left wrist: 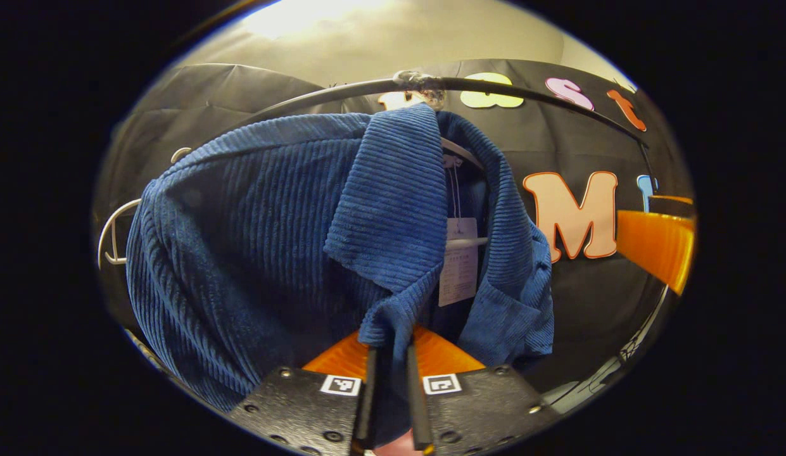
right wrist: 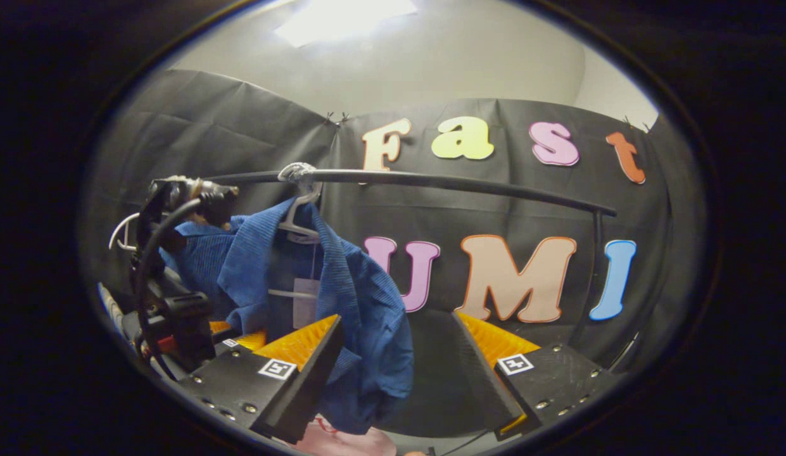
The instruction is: Grasp the clothes on the hanger with both hands and then place them into the laundry hamper below.
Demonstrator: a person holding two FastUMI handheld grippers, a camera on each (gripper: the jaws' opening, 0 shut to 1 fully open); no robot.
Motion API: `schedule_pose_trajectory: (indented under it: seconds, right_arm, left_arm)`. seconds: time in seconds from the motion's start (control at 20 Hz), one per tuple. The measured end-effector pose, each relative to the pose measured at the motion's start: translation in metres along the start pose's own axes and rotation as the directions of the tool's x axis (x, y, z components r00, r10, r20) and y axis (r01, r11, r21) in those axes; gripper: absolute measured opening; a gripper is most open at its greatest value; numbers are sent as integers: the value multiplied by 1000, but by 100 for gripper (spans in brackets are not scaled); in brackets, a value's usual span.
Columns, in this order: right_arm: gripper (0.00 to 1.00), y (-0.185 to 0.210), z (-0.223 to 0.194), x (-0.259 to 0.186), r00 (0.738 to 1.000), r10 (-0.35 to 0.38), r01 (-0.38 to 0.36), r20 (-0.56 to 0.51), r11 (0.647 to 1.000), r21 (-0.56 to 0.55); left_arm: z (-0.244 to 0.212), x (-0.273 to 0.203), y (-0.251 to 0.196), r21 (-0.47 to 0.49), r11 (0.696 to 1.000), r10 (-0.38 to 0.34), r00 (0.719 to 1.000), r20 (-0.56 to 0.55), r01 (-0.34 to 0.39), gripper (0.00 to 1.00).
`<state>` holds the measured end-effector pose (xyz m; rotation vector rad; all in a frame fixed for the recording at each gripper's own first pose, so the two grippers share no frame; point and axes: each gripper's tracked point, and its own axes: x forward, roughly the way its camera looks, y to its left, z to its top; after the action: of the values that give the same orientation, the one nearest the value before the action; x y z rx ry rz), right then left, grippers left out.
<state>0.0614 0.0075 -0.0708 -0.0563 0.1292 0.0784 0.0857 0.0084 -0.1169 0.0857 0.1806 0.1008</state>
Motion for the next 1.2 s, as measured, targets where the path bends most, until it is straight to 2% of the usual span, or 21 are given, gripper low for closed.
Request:
schedule_pose_trajectory:
  seconds: [0.1, 0.2, 0.25, 0.3, 0.35, 0.4, 0.45, 0.5, 0.55, 0.75, 1.0, 1.2]
  right_arm:
    - [96, 9, -6, 8, 1000, 25, -25, -12, 1000, 11]
    - [95, 18, -14, 15, 999, 46, -46, -28, 999, 25]
    - [99, 23, -19, 18, 998, 58, -57, -39, 998, 33]
    - [96, 28, -25, 22, 996, 69, -67, -51, 997, 41]
    - [95, 35, -30, 26, 995, 84, -81, -62, 995, 50]
    - [99, 42, -35, 29, 993, 98, -94, -72, 994, 59]
    - [96, 47, -41, 31, 990, 112, -107, -86, 992, 67]
    - [100, 51, -46, 33, 988, 118, -110, -95, 990, 83]
    - [97, 55, -49, 36, 986, 129, -119, -105, 988, 96]
    - [97, 72, -63, 51, 978, 164, -150, -127, 982, 119]
    - [97, 75, -82, 67, 980, 121, -107, -156, 989, 99]
    - [97, 70, -103, 78, 976, 63, -51, -210, 997, 64]
  left_arm:
    - [1, 0, 1, 6, 1000, -18, 1000, 0, 18, 6]
    - [3, -5, 3, 20, 999, -36, 999, 7, 36, 4]
    - [6, -8, 3, 29, 999, -46, 999, 15, 46, 2]
    - [9, -11, 4, 42, 998, -56, 998, 24, 55, 1]
    - [13, -14, 6, 53, 996, -67, 997, 36, 65, 1]
    - [18, -18, 6, 60, 995, -81, 995, 52, 77, 1]
    - [24, -22, 7, 73, 994, -88, 994, 70, 83, 1]
    - [29, -26, 11, 88, 993, -88, 992, 86, 80, 1]
    - [35, -31, 13, 97, 992, -92, 990, 103, 82, 0]
    - [60, -50, 23, 124, 990, -87, 984, 159, 67, 1]
    - [91, -70, 35, 108, 993, -73, 977, 201, 52, 0]
    - [111, -81, 60, 82, 997, -15, 976, 218, -3, 0]
